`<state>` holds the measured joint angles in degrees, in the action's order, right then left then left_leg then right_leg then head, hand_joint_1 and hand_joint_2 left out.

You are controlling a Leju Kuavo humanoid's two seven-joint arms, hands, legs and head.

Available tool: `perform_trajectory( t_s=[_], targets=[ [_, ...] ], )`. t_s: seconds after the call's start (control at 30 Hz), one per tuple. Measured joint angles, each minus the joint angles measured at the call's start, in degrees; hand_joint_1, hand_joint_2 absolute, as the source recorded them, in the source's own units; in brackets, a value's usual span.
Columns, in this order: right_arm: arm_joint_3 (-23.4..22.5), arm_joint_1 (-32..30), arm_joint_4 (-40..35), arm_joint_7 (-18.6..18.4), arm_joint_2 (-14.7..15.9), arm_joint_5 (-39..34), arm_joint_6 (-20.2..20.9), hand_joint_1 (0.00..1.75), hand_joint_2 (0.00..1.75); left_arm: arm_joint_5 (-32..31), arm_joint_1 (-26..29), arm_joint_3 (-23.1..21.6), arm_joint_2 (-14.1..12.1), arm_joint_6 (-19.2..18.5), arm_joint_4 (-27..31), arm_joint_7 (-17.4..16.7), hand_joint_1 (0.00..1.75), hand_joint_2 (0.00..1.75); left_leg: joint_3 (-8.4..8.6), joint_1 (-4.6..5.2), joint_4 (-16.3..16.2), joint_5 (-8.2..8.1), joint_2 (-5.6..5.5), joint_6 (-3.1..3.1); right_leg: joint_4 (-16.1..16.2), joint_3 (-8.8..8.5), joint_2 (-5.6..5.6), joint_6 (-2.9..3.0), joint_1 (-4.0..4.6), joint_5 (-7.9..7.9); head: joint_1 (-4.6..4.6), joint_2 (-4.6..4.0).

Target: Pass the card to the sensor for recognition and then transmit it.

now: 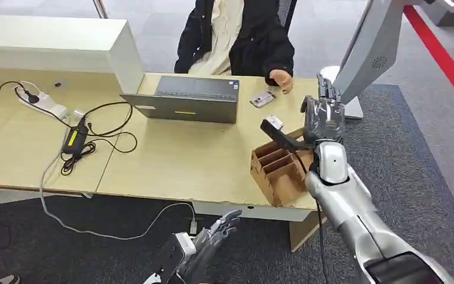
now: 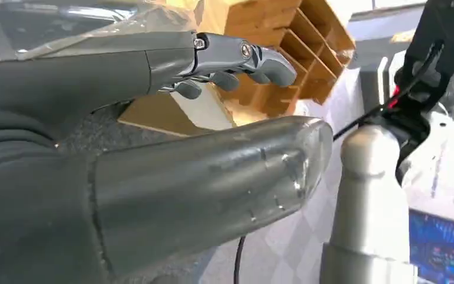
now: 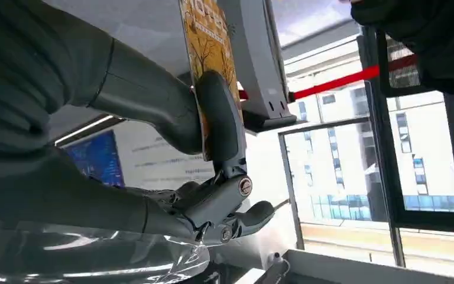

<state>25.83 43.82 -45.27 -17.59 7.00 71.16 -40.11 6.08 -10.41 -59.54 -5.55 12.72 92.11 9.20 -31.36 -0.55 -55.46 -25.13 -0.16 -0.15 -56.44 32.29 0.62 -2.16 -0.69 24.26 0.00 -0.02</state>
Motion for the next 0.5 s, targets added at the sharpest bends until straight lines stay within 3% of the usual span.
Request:
perform_trajectory(
  t_s=[0.23,0.5],
  targets=[
    [1.4,4.2,0.5,-0.1,0.6,-1.6,2.3,1.75,1.75,0.9,-1.1,0.0,0.8,-2.3,-1.2,1.4,0.00,0.00,-0.01,0.00,0.0,0.00,0.00,0.00,0.0,0.00,0.00,0.00,0.00,0.00,0.00,0.00],
    [3.3,10.4,5.3,1.0,-1.3,-8.0,5.5,1.75,1.75,2.1,-3.3,-0.4,1.9,-4.7,-2.7,2.0,0.00,0.00,-0.01,0.00,0.0,0.01,-0.01,0.00,0.0,0.00,0.00,0.00,0.00,0.00,-0.02,0.00]
  ],
)
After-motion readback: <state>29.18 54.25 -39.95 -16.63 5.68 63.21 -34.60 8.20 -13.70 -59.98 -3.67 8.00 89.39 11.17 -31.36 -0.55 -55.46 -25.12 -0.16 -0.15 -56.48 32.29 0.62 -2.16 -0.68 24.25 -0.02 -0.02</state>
